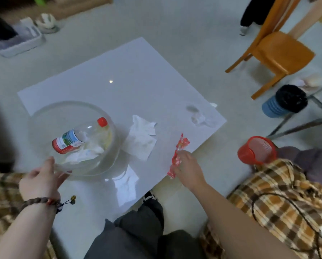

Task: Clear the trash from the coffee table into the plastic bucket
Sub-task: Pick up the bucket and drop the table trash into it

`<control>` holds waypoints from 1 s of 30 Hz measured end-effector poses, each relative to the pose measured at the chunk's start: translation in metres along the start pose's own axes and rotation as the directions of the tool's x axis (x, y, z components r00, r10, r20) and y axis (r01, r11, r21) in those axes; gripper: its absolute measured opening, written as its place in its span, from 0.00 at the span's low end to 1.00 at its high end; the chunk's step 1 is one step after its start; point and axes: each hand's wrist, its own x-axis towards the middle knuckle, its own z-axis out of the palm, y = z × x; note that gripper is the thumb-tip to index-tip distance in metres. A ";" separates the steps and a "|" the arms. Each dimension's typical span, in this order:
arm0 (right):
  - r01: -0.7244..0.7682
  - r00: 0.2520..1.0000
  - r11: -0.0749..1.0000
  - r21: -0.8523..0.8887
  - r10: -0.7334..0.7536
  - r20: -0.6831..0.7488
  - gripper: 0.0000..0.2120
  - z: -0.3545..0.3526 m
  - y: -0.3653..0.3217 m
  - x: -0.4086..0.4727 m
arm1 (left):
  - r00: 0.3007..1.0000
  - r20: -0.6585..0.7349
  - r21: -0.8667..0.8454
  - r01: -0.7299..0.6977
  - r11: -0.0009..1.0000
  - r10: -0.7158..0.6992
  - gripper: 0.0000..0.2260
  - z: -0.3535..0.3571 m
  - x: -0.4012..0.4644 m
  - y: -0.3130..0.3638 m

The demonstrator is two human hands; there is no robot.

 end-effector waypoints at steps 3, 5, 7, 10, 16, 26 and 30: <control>0.085 0.994 0.996 -0.041 -0.082 0.071 0.27 -0.009 -0.015 0.042 | 0.999 -0.038 -0.034 -0.003 0.999 0.001 0.20 0.016 -0.022 0.009; 0.141 0.984 0.988 -0.061 -0.133 0.117 0.27 -0.011 -0.023 0.067 | 0.990 -0.143 -0.080 -0.011 0.997 -0.001 0.16 0.029 -0.032 0.014; 0.190 0.970 0.978 -0.089 -0.173 0.170 0.27 -0.010 -0.030 0.090 | 0.976 -0.217 -0.087 -0.008 0.996 -0.011 0.13 0.040 -0.042 0.016; 0.247 0.944 0.963 -0.109 -0.214 0.251 0.26 -0.003 -0.034 0.125 | 0.959 -0.283 -0.041 -0.003 0.999 -0.009 0.13 0.049 -0.051 0.009; 0.401 0.867 0.899 -0.177 -0.310 0.391 0.26 0.031 -0.036 0.196 | 0.923 -0.382 -0.038 0.041 0.998 -0.052 0.24 0.056 -0.071 -0.030; 0.608 0.787 0.669 -0.426 -0.438 0.435 0.27 0.110 -0.029 0.261 | 0.818 -0.569 -0.093 0.036 0.995 -0.083 0.11 0.088 -0.133 -0.081; 0.648 0.759 0.643 -0.409 -0.500 0.417 0.13 0.109 -0.028 0.261 | 0.776 -0.624 -0.137 0.012 0.990 -0.096 0.14 0.094 -0.148 -0.087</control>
